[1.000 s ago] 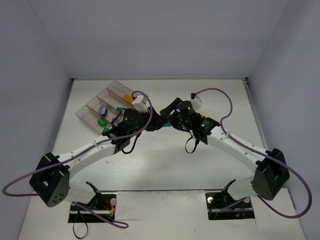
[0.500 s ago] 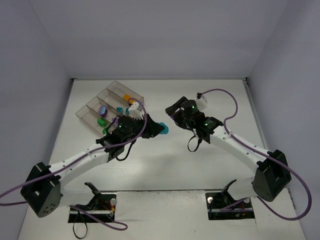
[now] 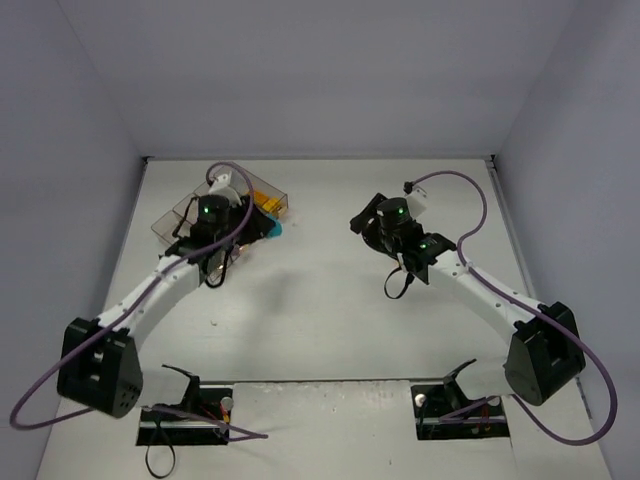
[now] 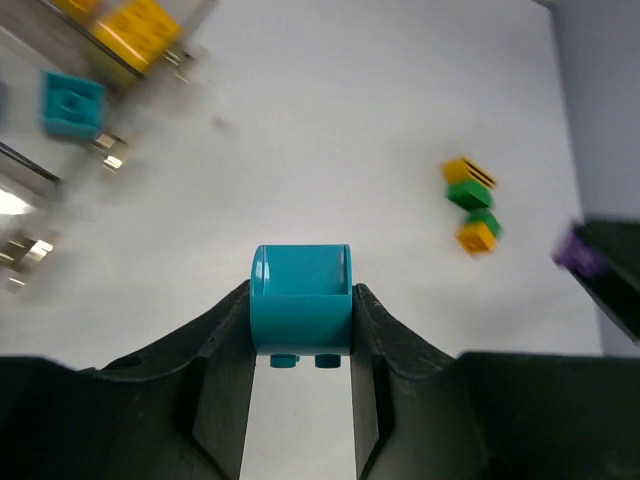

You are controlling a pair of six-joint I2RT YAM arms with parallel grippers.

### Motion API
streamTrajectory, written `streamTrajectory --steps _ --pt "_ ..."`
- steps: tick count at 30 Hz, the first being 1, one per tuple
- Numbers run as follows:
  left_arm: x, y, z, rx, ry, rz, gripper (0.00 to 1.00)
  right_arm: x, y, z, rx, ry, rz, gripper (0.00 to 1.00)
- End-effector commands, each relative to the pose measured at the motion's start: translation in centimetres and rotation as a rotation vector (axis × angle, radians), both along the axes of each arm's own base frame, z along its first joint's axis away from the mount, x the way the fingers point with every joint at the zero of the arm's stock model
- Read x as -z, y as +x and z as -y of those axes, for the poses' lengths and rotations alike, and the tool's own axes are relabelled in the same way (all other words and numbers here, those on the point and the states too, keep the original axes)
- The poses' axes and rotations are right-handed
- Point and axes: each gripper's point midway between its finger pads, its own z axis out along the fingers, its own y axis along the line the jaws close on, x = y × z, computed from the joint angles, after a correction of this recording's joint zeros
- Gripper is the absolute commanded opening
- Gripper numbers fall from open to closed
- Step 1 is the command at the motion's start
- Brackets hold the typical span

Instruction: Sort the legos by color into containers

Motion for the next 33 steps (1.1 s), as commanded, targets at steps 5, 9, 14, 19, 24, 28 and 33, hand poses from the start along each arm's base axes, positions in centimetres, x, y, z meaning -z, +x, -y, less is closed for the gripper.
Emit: streamTrajectory --steps 5,9,14,19,24,28,33 --pt "-1.9 9.3 -6.4 -0.105 0.234 0.05 0.04 0.7 -3.0 0.7 -0.176 -0.118 0.057 0.0" --pt "-0.9 12.4 -8.0 -0.131 0.289 0.012 0.06 0.8 -4.2 1.4 -0.221 -0.154 0.079 0.0" --pt "1.7 14.7 -9.3 -0.159 0.326 -0.05 0.08 -0.2 -5.0 2.0 -0.271 -0.203 0.135 0.0" --pt "3.4 16.0 -9.5 -0.166 0.347 -0.085 0.18 -1.0 -5.5 2.2 -0.303 -0.222 0.173 0.0" --pt "3.9 16.5 -9.9 -0.197 0.354 -0.097 0.42 -1.0 -6.0 1.9 -0.349 -0.232 0.182 0.0" --pt "2.6 16.0 -10.3 -0.216 0.353 -0.084 0.6 -1.2 -6.6 0.8 -0.473 -0.265 0.216 0.0" --pt "-1.3 14.3 -9.3 -0.164 0.307 -0.054 0.69 -3.0 -7.5 -0.6 -0.654 -0.337 0.359 0.0"
